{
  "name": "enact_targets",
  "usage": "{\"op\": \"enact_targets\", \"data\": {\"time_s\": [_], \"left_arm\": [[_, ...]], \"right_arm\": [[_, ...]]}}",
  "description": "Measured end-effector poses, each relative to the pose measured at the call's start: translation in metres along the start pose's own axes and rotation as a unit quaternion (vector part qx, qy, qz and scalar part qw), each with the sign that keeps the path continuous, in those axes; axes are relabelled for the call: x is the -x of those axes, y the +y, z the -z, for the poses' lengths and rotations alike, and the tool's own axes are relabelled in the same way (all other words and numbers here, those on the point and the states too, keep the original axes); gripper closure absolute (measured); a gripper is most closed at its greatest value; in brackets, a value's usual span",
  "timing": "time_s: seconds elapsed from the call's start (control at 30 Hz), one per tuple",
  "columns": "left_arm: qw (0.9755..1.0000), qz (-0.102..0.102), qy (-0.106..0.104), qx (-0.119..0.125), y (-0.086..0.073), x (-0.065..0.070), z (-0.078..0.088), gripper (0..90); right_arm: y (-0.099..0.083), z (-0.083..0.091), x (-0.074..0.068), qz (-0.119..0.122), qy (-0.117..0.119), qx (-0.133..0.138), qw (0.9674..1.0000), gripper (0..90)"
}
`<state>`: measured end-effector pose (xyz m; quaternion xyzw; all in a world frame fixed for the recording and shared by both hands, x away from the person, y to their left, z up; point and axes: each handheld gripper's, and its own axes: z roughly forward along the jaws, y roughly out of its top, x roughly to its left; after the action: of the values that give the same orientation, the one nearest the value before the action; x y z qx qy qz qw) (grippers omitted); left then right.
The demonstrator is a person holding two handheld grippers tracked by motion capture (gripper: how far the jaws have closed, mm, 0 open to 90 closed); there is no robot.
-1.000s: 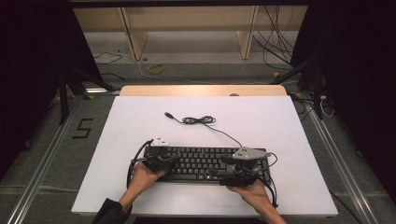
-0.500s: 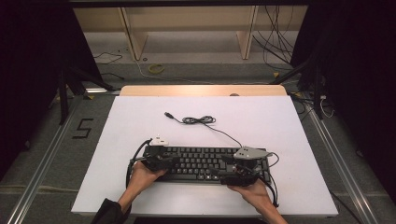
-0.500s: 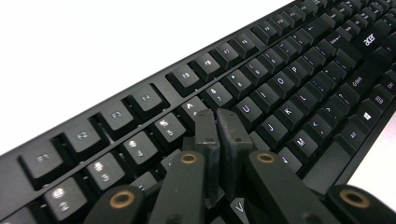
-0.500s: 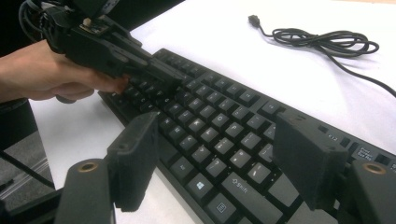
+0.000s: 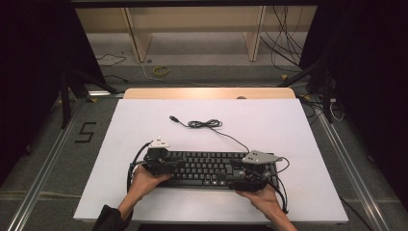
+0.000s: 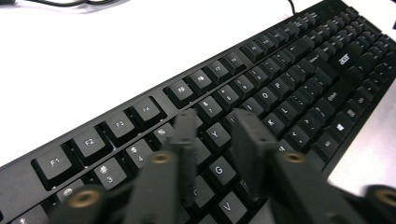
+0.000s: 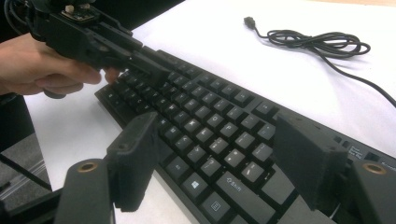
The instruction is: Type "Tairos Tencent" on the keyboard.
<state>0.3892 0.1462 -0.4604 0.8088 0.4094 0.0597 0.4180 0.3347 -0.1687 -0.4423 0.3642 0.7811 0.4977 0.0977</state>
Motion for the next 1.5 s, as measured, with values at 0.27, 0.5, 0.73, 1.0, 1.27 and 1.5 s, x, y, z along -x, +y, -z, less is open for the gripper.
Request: {"op": "enact_targets", "data": {"time_s": [0.27,0.5,0.73,1.0,1.27,1.5], "left_arm": [[0.9994,0.001,-0.028,0.019,-0.001,0.0,0.009,46.9],[0.9981,-0.003,-0.039,0.048,-0.004,0.002,0.02,36.8],[0.9955,-0.007,-0.049,0.081,-0.011,0.006,0.033,31.3],[0.9932,-0.001,-0.055,0.103,-0.021,0.007,0.044,29.1],[0.9931,-0.003,-0.054,0.104,-0.032,0.009,0.05,28.2],[0.9924,-0.007,-0.058,0.108,-0.04,0.011,0.054,26.8]], "right_arm": [[-0.002,0.007,0.005,-0.004,-0.006,0.004,1.0,32.3],[-0.005,0.015,0.01,-0.007,-0.012,0.01,0.9998,32.3],[-0.008,0.022,0.012,-0.011,-0.014,0.013,0.9998,32.2],[-0.013,0.029,0.012,-0.011,-0.014,0.019,0.9997,31.8],[-0.02,0.038,0.013,-0.005,-0.016,0.026,0.9995,31.5],[-0.026,0.045,0.014,-0.005,-0.019,0.031,0.9993,31.5]]}}
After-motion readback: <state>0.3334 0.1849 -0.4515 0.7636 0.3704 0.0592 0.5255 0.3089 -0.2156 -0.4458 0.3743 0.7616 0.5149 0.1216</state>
